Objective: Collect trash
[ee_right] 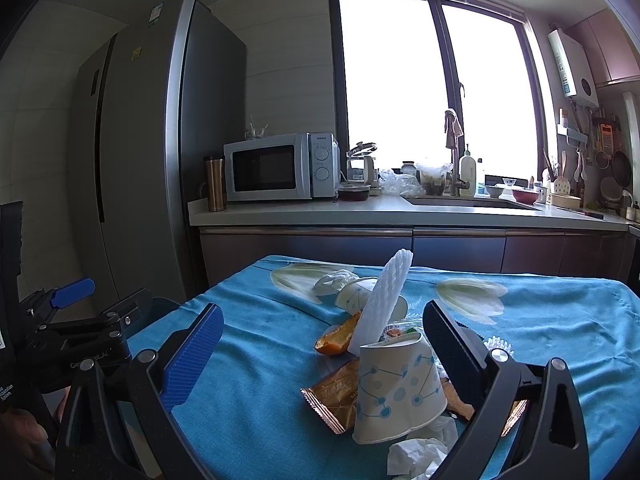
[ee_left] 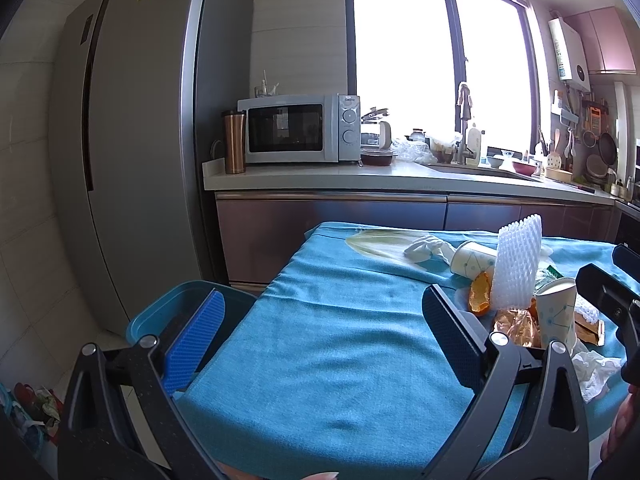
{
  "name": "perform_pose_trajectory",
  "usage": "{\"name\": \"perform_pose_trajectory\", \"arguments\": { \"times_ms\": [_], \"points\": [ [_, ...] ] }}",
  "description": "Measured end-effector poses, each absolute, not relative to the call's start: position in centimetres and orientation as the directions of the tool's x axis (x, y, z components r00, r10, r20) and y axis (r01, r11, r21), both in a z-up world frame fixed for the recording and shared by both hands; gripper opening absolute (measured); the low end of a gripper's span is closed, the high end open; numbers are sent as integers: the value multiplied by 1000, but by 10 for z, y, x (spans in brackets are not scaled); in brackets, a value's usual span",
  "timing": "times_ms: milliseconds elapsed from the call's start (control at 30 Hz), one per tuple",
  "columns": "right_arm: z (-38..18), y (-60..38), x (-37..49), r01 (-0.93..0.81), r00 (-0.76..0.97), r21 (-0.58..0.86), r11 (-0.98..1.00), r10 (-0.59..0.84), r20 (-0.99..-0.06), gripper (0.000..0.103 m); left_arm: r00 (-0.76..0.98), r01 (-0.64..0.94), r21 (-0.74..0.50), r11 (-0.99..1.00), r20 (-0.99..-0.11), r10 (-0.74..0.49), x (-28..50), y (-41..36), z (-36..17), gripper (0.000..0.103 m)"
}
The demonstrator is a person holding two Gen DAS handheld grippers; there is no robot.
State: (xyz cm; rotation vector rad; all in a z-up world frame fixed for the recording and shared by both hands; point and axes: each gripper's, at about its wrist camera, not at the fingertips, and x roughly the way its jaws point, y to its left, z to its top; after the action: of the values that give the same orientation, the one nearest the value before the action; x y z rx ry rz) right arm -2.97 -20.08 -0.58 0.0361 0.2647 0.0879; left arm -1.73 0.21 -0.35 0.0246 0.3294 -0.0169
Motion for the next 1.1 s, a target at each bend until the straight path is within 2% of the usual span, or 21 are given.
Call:
{"name": "perform_pose_trajectory", "arguments": {
  "times_ms": [533, 967, 1100],
  "points": [
    [-9, -210, -30, -72, 956, 51, 996, 83, -282, 97, 928, 90, 23, 996, -365, -76, -12, -8, -9, 97],
    [-33, -274, -25, 7, 909, 150, 989, 56, -413, 96, 770, 447, -14, 894, -502, -393, 5, -73, -30, 97],
    [-48, -293, -26, 24, 883, 212, 977, 78, -462, 87, 716, 510, -30, 860, -539, -444, 11, -93, -40, 97]
  ]
}}
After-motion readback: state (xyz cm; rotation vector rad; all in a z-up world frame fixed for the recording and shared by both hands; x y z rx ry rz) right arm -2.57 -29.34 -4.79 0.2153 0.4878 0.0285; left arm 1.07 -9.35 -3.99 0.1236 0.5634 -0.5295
